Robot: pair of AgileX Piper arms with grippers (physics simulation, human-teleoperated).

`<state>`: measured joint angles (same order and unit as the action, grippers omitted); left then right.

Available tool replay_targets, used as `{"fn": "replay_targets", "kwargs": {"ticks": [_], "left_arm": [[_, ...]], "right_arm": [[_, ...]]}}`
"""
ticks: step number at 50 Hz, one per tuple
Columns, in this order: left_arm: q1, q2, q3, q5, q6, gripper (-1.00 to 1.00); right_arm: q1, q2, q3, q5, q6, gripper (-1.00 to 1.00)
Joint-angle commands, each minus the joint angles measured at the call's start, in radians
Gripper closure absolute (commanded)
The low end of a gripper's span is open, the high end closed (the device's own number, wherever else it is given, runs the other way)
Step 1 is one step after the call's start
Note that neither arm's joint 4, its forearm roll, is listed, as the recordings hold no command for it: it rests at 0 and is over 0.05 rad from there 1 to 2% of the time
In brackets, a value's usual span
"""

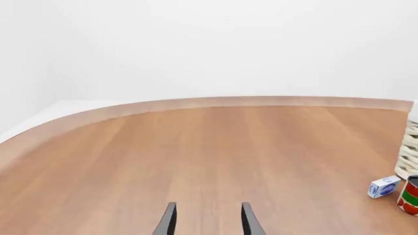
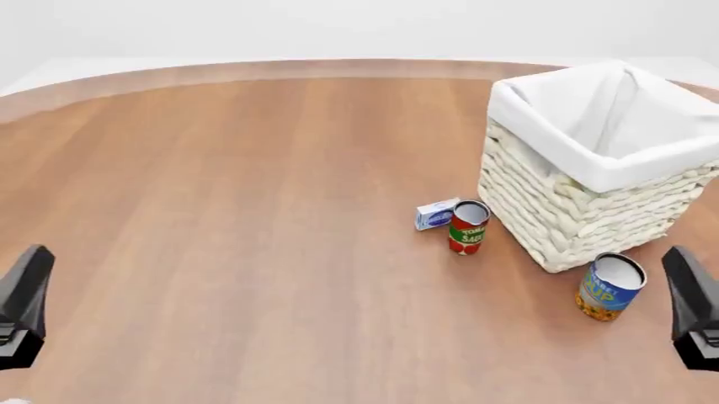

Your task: Pick up the ketchup, and put it in the basket.

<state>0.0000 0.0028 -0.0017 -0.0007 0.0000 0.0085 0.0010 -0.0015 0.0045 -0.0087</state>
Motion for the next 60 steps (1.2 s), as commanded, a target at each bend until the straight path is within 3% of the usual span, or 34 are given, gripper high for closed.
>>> {"fn": "replay_targets", "kwargs": {"ticks": [1,17,24,60], "left_arm": [[0.000,0.004,-0.003,-0.001,0.000,-1.00],[0.000,0.004,-0.003,-0.001,0.000,-1.00],[0.000,0.004,-0.003,-0.001,0.000,-1.00],[0.000,0.004,-0.003,-0.001,0.000,-1.00]], "right_arm": [[0.016,0.000,0.000,0.014,-0.032,-1.00],[0.017,-0.001,0.001,0.012,-0.048,-1.00],[0.069,-0.001,0.001,0.013,-0.076,-1.00],[0.289,0.000,0.001,0.092,-0.105,-1.00]]}}
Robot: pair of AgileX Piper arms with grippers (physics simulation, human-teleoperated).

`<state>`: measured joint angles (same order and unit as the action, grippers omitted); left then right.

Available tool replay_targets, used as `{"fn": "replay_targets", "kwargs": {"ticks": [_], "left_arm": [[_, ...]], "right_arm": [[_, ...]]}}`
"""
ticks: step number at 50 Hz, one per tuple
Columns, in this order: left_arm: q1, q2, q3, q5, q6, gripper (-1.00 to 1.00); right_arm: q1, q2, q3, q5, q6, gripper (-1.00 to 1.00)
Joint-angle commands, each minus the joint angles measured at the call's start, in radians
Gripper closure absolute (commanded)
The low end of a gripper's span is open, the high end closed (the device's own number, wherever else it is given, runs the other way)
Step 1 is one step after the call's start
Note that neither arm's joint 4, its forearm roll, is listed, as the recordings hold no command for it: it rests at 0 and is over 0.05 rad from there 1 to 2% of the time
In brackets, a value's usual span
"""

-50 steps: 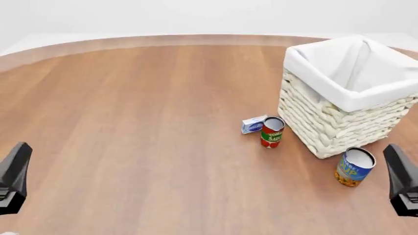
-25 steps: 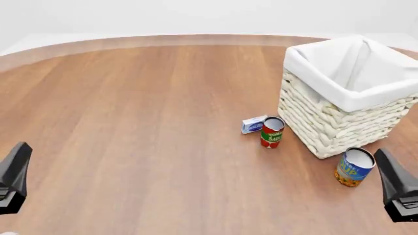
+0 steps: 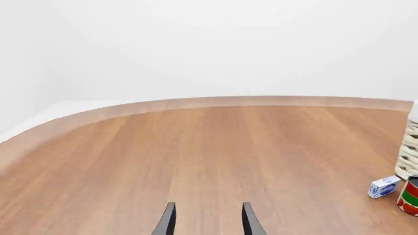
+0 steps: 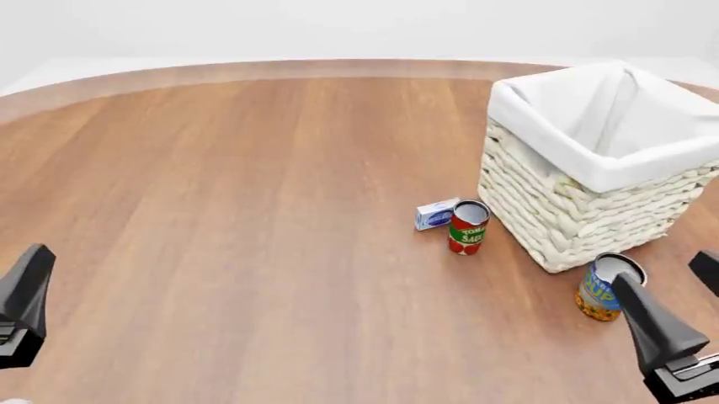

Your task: Pick up the ketchup, and put it in the basket.

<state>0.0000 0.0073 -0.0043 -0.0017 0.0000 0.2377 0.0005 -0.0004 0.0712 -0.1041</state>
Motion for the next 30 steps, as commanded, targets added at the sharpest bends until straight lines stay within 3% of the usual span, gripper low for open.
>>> {"fn": "replay_targets", "kwargs": {"ticks": [1,19,30], "left_arm": [[0.000,0.000,0.000,0.000,0.000,-1.00],[0.000,0.000,0.000,0.000,0.000,-1.00],[0.000,0.000,0.000,0.000,0.000,-1.00]], "right_arm": [[0.059,0.000,0.000,0.025,-0.010,-1.00],[0.143,0.000,0.000,0.044,-0.046,-1.00],[0.218,0.004,0.000,0.027,-0.003,-1.00]]}}
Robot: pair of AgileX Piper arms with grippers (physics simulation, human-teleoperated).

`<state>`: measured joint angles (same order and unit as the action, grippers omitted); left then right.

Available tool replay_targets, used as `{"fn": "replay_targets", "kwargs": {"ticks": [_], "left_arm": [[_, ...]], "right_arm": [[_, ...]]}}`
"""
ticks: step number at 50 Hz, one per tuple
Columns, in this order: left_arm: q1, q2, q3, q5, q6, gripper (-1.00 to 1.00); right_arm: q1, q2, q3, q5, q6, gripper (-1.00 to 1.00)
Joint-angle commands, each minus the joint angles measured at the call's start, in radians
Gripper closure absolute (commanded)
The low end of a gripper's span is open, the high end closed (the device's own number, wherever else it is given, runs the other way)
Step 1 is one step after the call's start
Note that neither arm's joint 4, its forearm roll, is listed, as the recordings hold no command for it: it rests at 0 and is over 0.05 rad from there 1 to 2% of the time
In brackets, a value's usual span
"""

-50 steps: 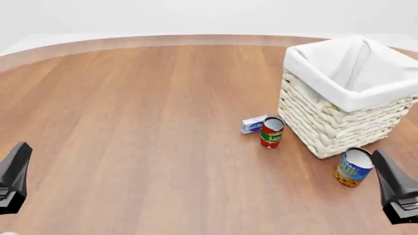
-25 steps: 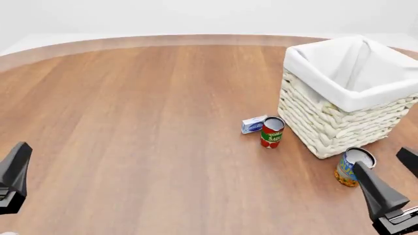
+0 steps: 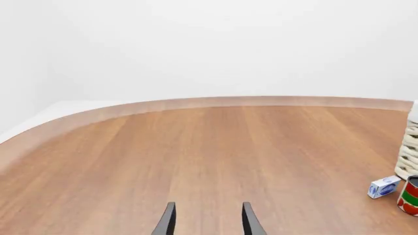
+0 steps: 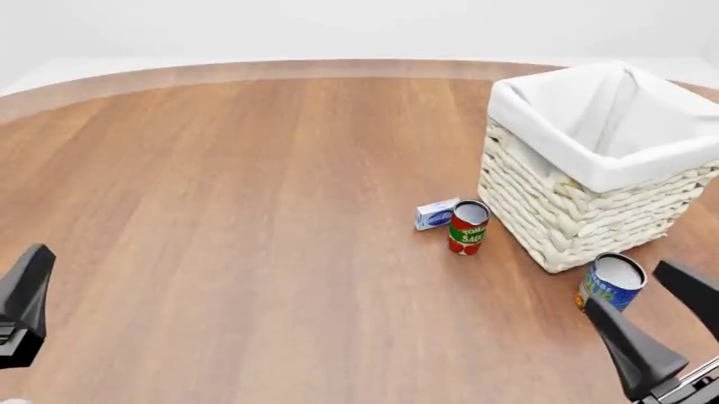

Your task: Pick up the ketchup, and put it in the basket.

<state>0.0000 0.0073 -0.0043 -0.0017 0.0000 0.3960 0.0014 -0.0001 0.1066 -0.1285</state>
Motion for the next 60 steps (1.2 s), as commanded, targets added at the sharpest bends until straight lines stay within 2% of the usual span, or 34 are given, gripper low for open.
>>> {"fn": "replay_targets", "kwargs": {"ticks": [1,15,26,37,48,60], "left_arm": [[0.000,0.000,0.000,0.000,0.000,-1.00],[0.000,0.000,0.000,0.000,0.000,-1.00],[0.000,0.000,0.000,0.000,0.000,-1.00],[0.000,0.000,0.000,0.000,0.000,-1.00],[0.000,0.000,0.000,0.000,0.000,-1.00],[0.000,0.000,0.000,0.000,0.000,-1.00]], "right_arm": [[0.073,0.009,0.000,-0.018,0.023,-1.00],[0.152,0.124,0.000,-0.136,0.049,-1.00],[0.240,0.367,-0.001,-0.365,0.056,-1.00],[0.317,0.538,-0.003,-0.536,0.081,-1.00],[0.382,0.618,-0.038,-0.591,0.084,-1.00],[0.458,0.760,-0.065,-0.706,0.092,-1.00]]}}
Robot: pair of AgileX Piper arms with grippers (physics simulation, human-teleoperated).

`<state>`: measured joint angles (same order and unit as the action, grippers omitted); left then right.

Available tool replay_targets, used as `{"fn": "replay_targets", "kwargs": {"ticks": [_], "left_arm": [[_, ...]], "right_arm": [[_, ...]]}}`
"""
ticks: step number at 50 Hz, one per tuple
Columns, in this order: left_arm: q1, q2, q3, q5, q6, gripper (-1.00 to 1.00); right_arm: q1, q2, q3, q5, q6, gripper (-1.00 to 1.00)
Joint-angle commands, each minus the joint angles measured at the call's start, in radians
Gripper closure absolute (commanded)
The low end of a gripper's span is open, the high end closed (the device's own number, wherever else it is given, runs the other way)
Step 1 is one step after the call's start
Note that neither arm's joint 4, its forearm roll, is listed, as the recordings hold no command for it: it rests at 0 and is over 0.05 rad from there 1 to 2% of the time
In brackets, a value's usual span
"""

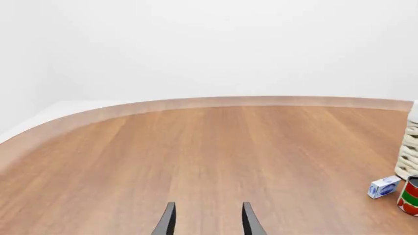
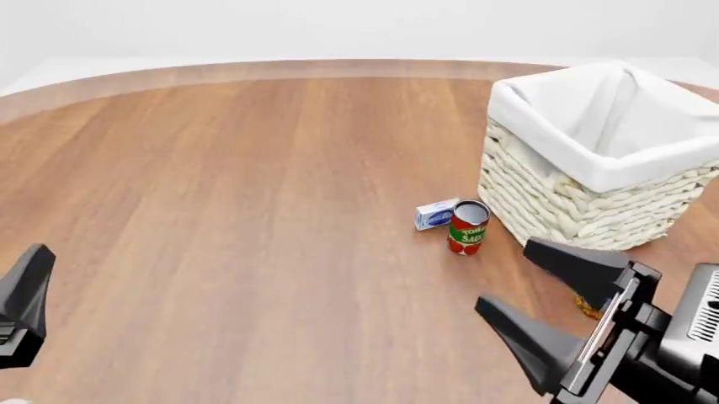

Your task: Pick up the ketchup, and put it in the basket.

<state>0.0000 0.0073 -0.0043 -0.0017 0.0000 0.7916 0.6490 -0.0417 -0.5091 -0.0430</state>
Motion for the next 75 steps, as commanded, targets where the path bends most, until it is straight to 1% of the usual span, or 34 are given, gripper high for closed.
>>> {"fn": "replay_targets", "kwargs": {"ticks": [1,18,26,30,38,42,45,46,47,49,55,58,62,63,68,70,75], "left_arm": [[0.000,0.000,0.000,0.000,0.000,-1.00],[0.000,0.000,0.000,0.000,0.000,-1.00],[0.000,0.000,0.000,0.000,0.000,-1.00],[0.000,0.000,0.000,0.000,0.000,-1.00],[0.000,0.000,0.000,0.000,0.000,-1.00],[0.000,0.000,0.000,0.000,0.000,-1.00],[0.000,0.000,0.000,0.000,0.000,-1.00],[0.000,0.000,0.000,0.000,0.000,-1.00],[0.000,0.000,0.000,0.000,0.000,-1.00],[0.000,0.000,0.000,0.000,0.000,-1.00],[0.000,0.000,0.000,0.000,0.000,-1.00],[0.000,0.000,0.000,0.000,0.000,-1.00],[0.000,0.000,0.000,0.000,0.000,-1.00],[0.000,0.000,0.000,0.000,0.000,-1.00],[0.000,0.000,0.000,0.000,0.000,-1.00],[0.000,0.000,0.000,0.000,0.000,-1.00],[0.000,0.000,0.000,0.000,0.000,-1.00]], "right_arm": [[0.066,0.121,-0.027,-0.095,0.006,-1.00],[0.154,0.318,-0.076,-0.226,0.008,-1.00],[0.172,0.362,-0.100,-0.245,0.007,-1.00],[0.200,0.400,-0.129,-0.256,0.001,-1.00],[0.227,0.465,-0.150,-0.289,0.006,-1.00],[0.260,0.516,-0.183,-0.306,0.002,-1.00],[0.272,0.541,-0.195,-0.316,0.005,-1.00],[0.287,0.562,-0.209,-0.319,0.031,-1.00],[0.299,0.582,-0.221,-0.321,0.042,-1.00],[0.310,0.600,-0.231,-0.330,0.025,-1.00],[0.349,0.654,-0.277,-0.328,0.026,-1.00],[0.381,0.688,-0.310,-0.317,0.049,-1.00],[0.396,0.710,-0.330,-0.310,0.056,-1.00],[0.404,0.721,-0.341,-0.306,0.065,-1.00],[0.423,0.750,-0.372,-0.298,0.069,-1.00],[0.433,0.756,-0.386,-0.287,0.081,-1.00],[0.441,0.771,-0.412,-0.273,0.077,-1.00]]}}
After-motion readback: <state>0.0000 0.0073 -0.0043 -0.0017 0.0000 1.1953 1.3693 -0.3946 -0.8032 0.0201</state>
